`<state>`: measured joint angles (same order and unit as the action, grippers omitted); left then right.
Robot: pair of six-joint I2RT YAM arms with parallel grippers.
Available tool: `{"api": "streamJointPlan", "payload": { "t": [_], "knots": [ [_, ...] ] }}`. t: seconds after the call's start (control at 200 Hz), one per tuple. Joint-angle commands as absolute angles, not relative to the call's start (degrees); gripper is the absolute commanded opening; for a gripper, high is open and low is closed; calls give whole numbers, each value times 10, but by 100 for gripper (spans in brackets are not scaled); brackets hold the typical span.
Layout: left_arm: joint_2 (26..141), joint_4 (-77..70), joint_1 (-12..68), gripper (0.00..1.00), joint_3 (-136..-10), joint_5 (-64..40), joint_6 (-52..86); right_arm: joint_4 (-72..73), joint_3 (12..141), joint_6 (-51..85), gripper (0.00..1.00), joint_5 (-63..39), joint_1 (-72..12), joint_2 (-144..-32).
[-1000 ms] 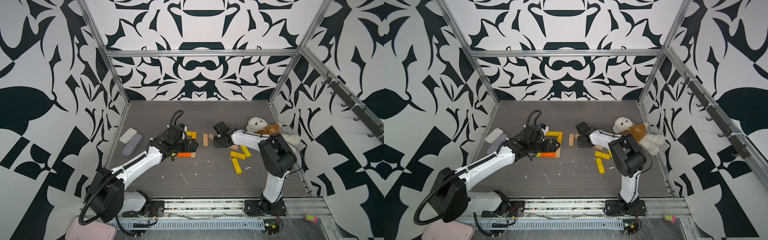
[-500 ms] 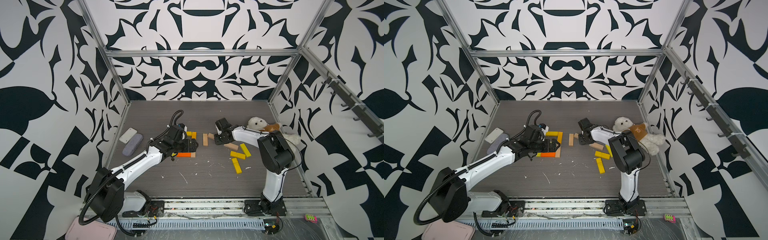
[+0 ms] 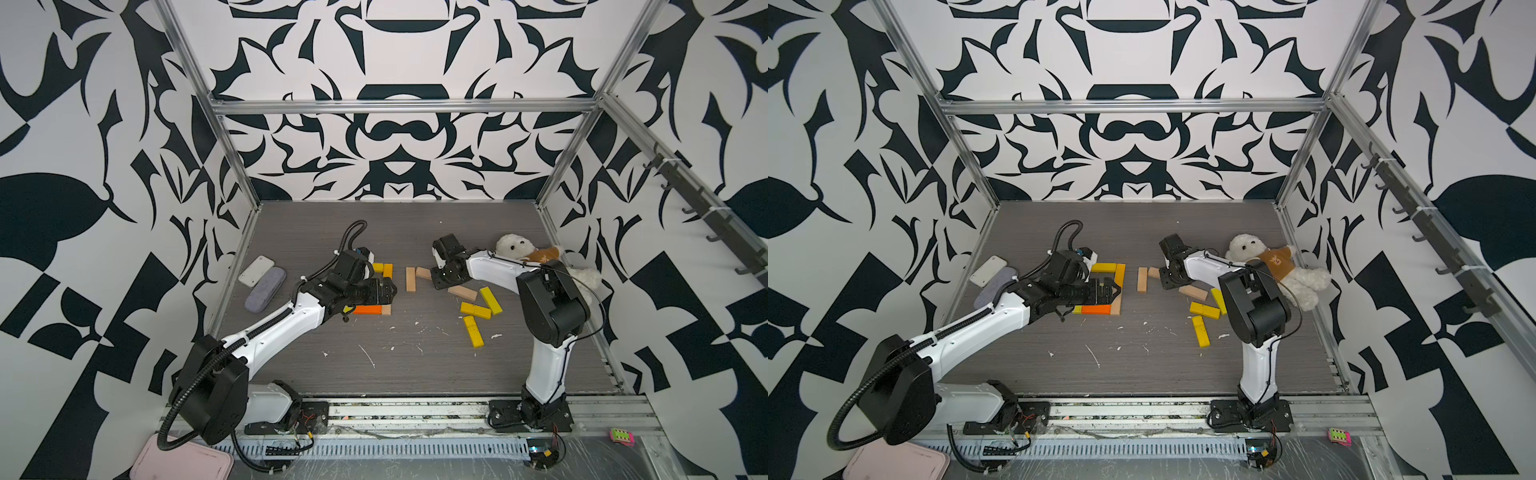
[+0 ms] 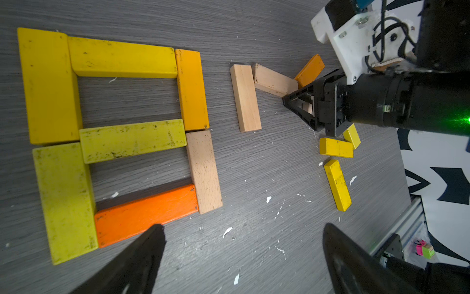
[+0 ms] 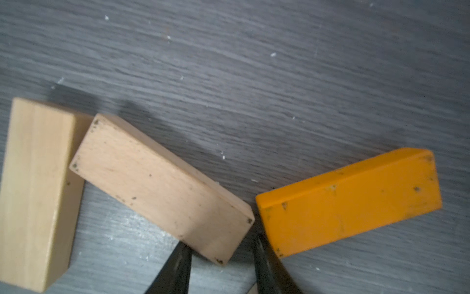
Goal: Assemble the number 8 with building blocks
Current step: Assemble the building block at the center of the board.
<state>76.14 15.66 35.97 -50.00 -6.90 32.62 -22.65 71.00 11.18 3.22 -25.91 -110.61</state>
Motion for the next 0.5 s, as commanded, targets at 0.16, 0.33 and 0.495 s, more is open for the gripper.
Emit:
{"api": "streamJointPlan", "payload": {
  "t": [0.16, 0.33, 0.495],
  "knots": [
    [746, 167, 358, 99, -479, -72, 332, -257, 745, 61, 37, 47, -255, -1115],
    [751, 166, 358, 99, -482, -76, 333, -265, 753, 34, 36, 52, -254, -1116],
    [756, 166, 358, 99, -487, -78, 333, -270, 767, -6, 37, 25, -254, -1124]
  ]
}}
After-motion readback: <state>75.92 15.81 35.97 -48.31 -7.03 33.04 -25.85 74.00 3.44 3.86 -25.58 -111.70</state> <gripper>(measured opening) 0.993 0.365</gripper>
